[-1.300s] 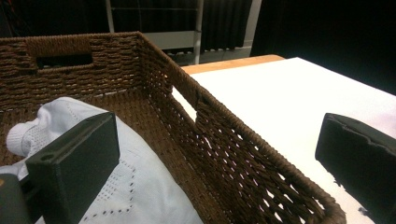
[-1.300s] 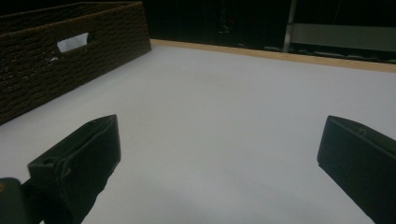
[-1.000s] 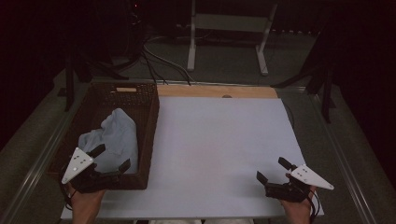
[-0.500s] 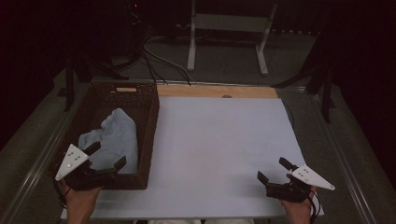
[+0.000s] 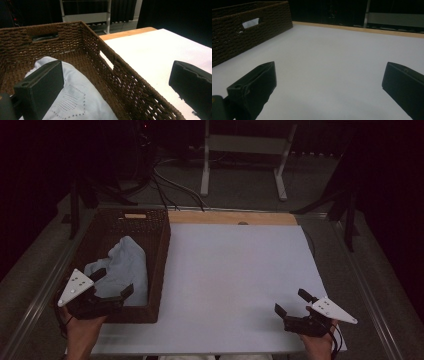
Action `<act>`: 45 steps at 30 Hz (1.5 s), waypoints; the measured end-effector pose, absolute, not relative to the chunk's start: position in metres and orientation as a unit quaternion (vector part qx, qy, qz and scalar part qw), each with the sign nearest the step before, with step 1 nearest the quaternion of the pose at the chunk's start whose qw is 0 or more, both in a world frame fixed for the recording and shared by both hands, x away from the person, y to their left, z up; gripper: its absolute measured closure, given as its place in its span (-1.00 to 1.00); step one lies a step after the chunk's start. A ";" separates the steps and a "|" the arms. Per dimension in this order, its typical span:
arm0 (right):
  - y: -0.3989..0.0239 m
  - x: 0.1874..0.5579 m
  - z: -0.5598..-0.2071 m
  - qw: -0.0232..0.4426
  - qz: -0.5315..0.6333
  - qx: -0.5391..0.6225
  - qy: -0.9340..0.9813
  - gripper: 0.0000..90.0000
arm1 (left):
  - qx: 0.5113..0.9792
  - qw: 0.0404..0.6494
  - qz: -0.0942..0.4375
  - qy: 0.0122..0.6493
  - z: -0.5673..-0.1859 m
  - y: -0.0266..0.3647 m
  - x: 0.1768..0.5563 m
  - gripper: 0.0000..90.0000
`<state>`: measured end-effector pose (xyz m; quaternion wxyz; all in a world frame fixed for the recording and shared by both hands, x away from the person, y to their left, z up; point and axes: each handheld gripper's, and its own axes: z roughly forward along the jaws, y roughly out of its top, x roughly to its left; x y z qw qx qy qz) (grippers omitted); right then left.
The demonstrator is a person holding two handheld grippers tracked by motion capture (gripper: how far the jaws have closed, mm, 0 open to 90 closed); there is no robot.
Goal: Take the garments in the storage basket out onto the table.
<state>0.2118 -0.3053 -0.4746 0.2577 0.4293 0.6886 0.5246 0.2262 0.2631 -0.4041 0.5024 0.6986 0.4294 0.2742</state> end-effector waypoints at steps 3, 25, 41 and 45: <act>-0.305 0.212 -0.475 0.258 0.525 0.429 0.688 -1.00 | 0.700 0.500 0.274 0.430 -0.401 0.264 0.229 -0.97; -0.305 0.212 -0.475 0.257 0.526 0.428 0.689 -1.00 | 0.708 0.487 0.270 0.434 -0.395 0.275 0.244 -0.97; -0.303 0.212 -0.476 0.256 0.524 0.427 0.691 -1.00 | 0.708 0.482 0.270 0.440 -0.391 0.283 0.255 -0.97; -0.304 0.212 -0.475 0.256 0.524 0.427 0.691 -1.00 | 0.711 0.479 0.271 0.439 -0.391 0.284 0.259 -0.97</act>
